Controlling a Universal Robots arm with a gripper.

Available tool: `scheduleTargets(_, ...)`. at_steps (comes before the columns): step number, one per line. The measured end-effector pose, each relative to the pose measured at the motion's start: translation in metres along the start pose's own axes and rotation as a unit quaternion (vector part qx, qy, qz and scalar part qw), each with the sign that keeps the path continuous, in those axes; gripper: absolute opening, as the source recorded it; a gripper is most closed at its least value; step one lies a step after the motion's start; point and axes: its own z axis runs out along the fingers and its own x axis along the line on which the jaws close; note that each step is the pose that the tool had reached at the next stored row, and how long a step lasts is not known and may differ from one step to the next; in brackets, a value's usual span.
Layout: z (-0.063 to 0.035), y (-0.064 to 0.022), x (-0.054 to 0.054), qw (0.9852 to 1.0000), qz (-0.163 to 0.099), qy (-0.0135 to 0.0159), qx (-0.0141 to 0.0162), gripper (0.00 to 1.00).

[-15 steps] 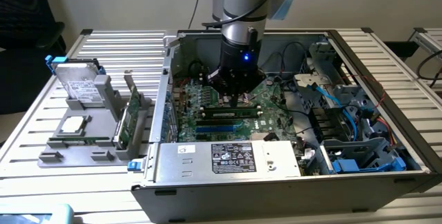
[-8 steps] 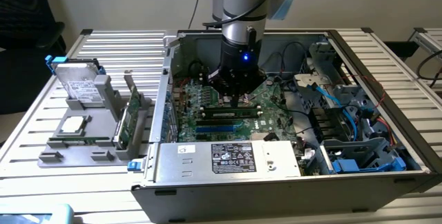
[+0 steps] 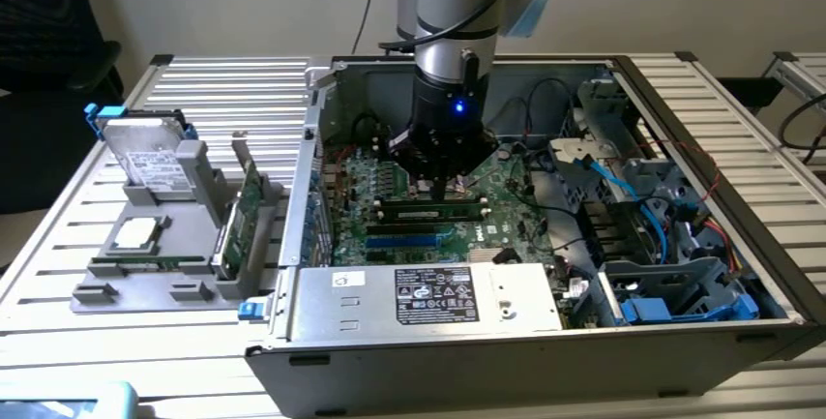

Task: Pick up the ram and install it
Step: 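Press down the ram until it locks into place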

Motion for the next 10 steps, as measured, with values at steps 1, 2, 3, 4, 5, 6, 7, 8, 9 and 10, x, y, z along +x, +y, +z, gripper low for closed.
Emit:
scheduleTargets(1, 0.0, 0.0, 0.0, 1.0, 0.0, 0.0, 0.0, 0.11)
scheduleTargets(2, 0.0, 0.0, 0.0, 1.0, 0.0, 0.0, 0.0, 0.11)
scheduleTargets(3, 0.0, 0.0, 0.0, 1.0, 0.0, 0.0, 0.0, 0.11)
scheduleTargets(4, 0.0, 0.0, 0.0, 1.0, 0.001, 0.0, 0.0, 0.11)
scheduleTargets(5, 0.0, 0.0, 0.0, 1.0, 0.003, 0.0001, -0.0001, 0.11)
scheduleTargets(6, 0.0, 0.0, 0.0, 1.0, 0.003, 0.0002, -0.0001, 0.11)
scheduleTargets(7, 0.0, 0.0, 0.0, 1.0, 0.003, 0.0002, -0.0001, 0.11)
scheduleTargets(8, 0.0, 0.0, 0.0, 1.0, 0.003, 0.0002, -0.0001, 0.11)
scheduleTargets(9, 0.0, 0.0, 0.0, 1.0, 0.003, 0.0001, -0.0001, 0.11)
scheduleTargets(10, 0.0, 0.0, 0.0, 1.0, 0.003, 0.0002, -0.0001, 0.11)
